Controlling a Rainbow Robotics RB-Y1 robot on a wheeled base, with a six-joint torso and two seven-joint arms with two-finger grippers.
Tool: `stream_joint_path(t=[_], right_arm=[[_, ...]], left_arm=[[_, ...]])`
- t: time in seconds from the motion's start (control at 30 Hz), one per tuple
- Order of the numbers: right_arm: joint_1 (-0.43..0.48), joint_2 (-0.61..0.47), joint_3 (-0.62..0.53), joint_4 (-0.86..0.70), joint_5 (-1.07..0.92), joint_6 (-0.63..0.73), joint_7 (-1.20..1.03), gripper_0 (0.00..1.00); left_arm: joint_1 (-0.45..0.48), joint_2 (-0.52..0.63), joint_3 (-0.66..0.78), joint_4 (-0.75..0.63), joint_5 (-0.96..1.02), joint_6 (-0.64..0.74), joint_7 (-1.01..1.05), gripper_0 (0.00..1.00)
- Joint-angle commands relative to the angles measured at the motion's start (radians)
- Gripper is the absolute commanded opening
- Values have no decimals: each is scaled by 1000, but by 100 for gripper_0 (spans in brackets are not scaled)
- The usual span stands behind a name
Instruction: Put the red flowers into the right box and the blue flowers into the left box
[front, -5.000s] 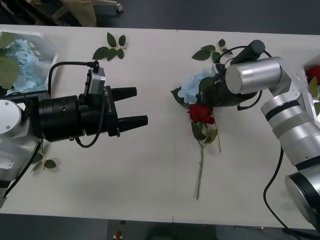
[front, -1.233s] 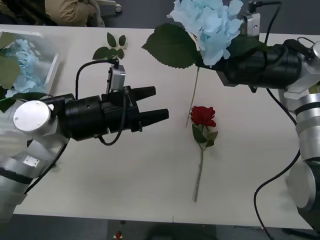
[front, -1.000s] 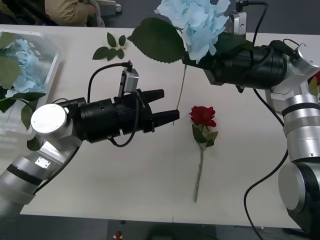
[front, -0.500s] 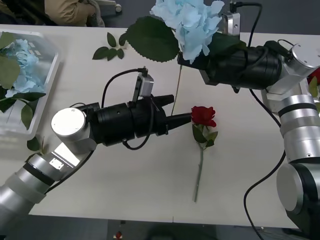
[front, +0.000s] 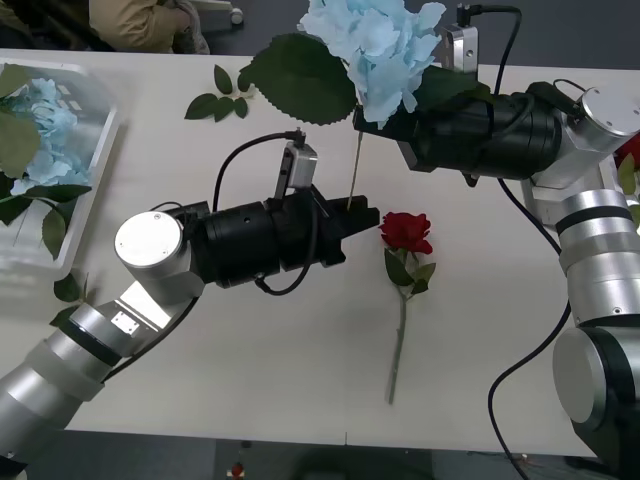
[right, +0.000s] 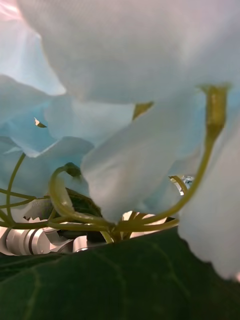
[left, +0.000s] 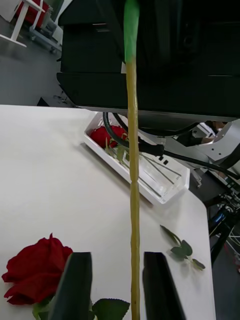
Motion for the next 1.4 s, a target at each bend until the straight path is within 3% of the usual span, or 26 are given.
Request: stream_joint_path(t=[0.03, 0.43, 0.5, 0.53, 0.57, 0.67, 0.93, 1.13, 1.27, 1.4], right_arm=[[-44, 2, 1, -24, 0, -4, 26, 0], [-45, 2, 1, -22, 1, -4, 26, 0], [-45, 0, -1, -24, 3, -2, 26, 24], [-45, 0, -1, -24, 6, -5, 26, 55], [-45, 2, -4, -24, 6, -7, 26, 72], [-45, 0, -5, -22, 7, -7, 26, 93], [-53, 0, -7, -22, 7, -5, 26, 100], [-55, 0, -13, -24, 7, -1, 26, 100], [-55, -10, -16, -24, 7, 9, 26, 100], [-62, -69, -2, -24, 43, 47, 26, 100]], left_arm=[[-21, -6, 0, -15, 4, -9, -30, 0], [-21, 24, 2, -15, 35, -10, -30, 0], [-22, 34, 0, -15, 42, -10, -30, 0], [-21, 41, 2, -15, 52, -10, -30, 0], [-21, 50, 2, -15, 61, -12, -30, 0], [-21, 75, 2, -15, 82, -10, -30, 0], [5, 201, 5, -15, 118, -17, -30, 0], [53, 397, 14, -41, 216, 0, -30, 0], [128, 552, 53, -124, 273, 13, -30, 0], [254, 646, 191, -187, 285, 71, -30, 0]])
